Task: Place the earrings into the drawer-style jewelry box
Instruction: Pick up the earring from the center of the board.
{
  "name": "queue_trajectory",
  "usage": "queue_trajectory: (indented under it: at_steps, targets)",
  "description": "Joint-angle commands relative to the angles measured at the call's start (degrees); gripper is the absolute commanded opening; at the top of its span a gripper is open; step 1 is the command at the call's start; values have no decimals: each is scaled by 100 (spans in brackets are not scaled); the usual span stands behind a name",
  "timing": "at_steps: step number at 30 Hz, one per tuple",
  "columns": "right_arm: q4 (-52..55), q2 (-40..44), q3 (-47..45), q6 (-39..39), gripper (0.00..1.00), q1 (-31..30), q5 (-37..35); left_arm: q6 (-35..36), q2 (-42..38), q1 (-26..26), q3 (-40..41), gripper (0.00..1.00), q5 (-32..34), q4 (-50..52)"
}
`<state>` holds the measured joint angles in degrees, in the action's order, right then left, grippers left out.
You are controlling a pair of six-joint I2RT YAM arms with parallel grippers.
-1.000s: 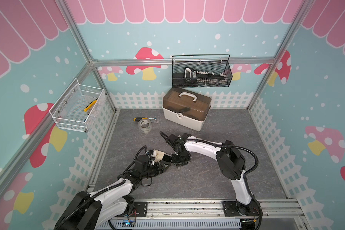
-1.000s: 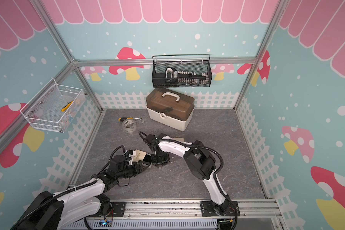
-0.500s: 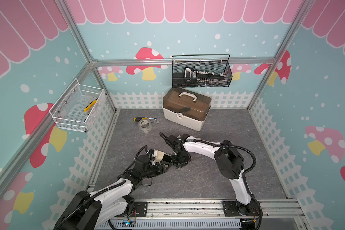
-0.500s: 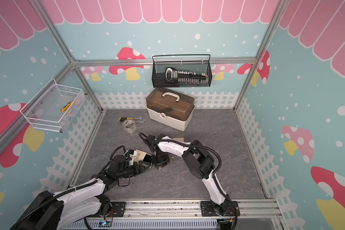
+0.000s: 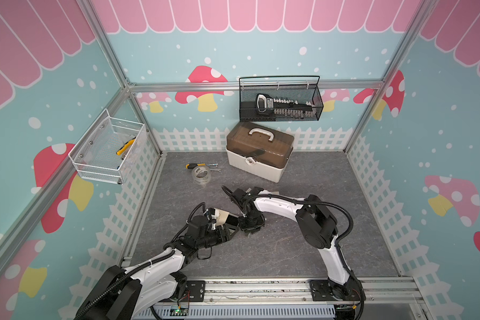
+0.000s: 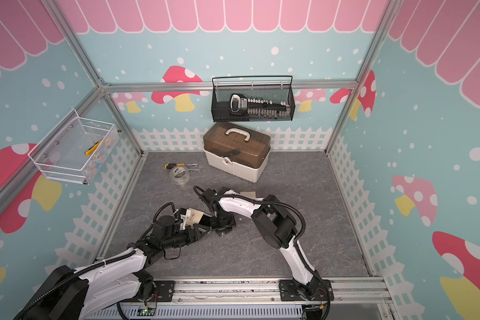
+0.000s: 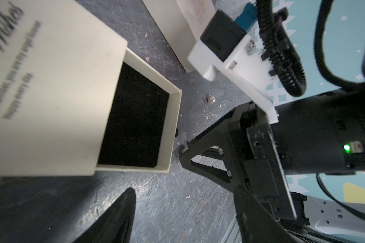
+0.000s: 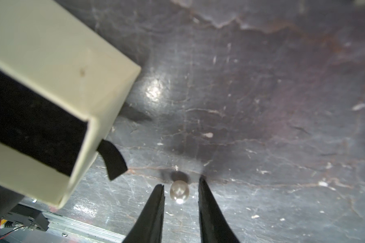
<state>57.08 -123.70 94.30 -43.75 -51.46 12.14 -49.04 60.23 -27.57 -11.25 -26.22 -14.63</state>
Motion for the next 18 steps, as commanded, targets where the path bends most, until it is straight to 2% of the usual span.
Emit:
queue_trajectory:
  at_steps: [1, 18]
  targets:
    - [128, -161, 114, -2, 28, 3, 34, 105, 16, -26, -89, 74, -1, 39]
    - [154, -246, 159, 11, 22, -4, 30, 184, -35, -28, -158, 74, 49, 188]
